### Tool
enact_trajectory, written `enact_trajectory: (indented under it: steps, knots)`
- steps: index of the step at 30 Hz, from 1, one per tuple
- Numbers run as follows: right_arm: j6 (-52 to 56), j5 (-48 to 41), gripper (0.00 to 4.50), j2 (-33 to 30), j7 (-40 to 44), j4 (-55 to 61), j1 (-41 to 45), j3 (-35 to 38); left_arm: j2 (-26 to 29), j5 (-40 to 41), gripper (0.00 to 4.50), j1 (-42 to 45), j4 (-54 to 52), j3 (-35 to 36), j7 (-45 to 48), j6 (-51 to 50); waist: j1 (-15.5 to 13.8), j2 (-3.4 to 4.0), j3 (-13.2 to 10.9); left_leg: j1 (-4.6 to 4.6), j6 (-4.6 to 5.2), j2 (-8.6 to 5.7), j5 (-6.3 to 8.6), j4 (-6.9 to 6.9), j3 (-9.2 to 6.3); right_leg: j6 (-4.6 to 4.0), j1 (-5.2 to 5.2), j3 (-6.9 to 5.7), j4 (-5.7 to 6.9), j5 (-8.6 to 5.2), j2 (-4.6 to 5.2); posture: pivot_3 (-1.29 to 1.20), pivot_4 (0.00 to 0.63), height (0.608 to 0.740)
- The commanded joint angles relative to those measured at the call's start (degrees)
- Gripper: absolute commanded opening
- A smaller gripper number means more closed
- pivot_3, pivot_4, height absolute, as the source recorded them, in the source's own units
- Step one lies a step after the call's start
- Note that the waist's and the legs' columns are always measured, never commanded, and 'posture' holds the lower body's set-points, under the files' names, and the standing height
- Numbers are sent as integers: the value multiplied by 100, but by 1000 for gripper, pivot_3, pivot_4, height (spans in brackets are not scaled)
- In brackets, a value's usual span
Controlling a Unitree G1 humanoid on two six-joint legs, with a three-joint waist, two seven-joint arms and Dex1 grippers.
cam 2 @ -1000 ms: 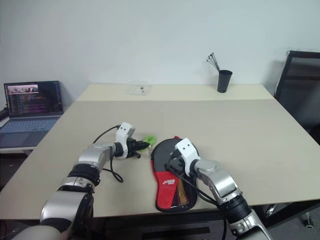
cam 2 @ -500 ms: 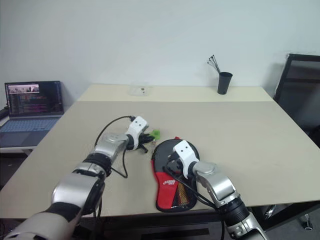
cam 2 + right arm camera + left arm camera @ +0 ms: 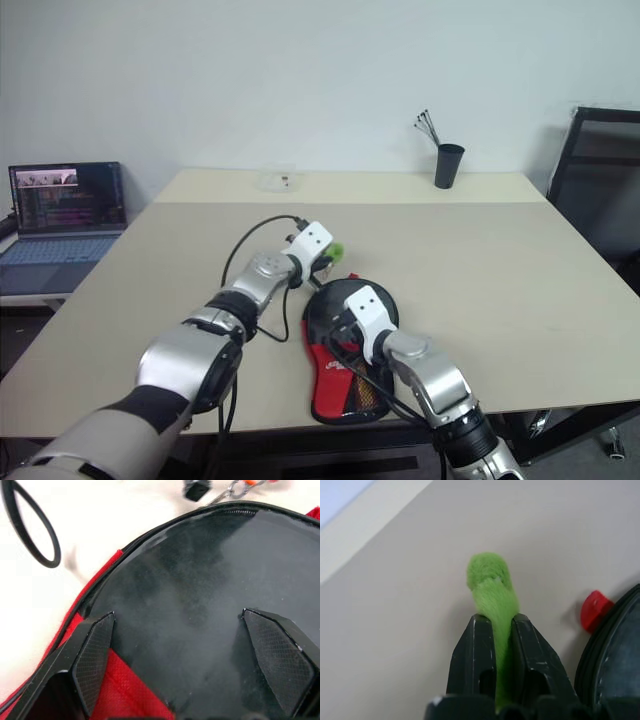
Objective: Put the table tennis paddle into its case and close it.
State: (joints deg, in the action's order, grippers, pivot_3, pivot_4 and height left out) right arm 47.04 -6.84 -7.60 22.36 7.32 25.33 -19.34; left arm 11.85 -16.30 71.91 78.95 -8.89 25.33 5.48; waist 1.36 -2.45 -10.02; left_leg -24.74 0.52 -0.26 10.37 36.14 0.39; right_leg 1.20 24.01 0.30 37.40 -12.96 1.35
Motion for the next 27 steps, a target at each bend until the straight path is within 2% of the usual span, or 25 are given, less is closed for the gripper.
enact_trajectory:
  steps: [1,18,27]
  knots:
    - [455,-8,4500,-8,-6,-91,-265,-169,-141,-246,79,347,-84,-144,-65,356,0,0,0,0,0,-1,0,0,0,0,0,0,0,0,0,0,150,740]
    - [748,-29,4500,71,-155,317,-613,-269,-745,-1793,78,845,-17,-1460,-278,1762,-44,-1,0,-2,0,-3,0,-2,0,2,-1,-2,-8,-1,0,0,150,740]
    - [722,-32,4500,127,-159,270,-595,-305,-1150,-1788,78,888,-23,-1489,-128,2193,-77,0,1,-2,0,-2,0,-2,1,2,0,-1,-8,-1,-2,0,150,740]
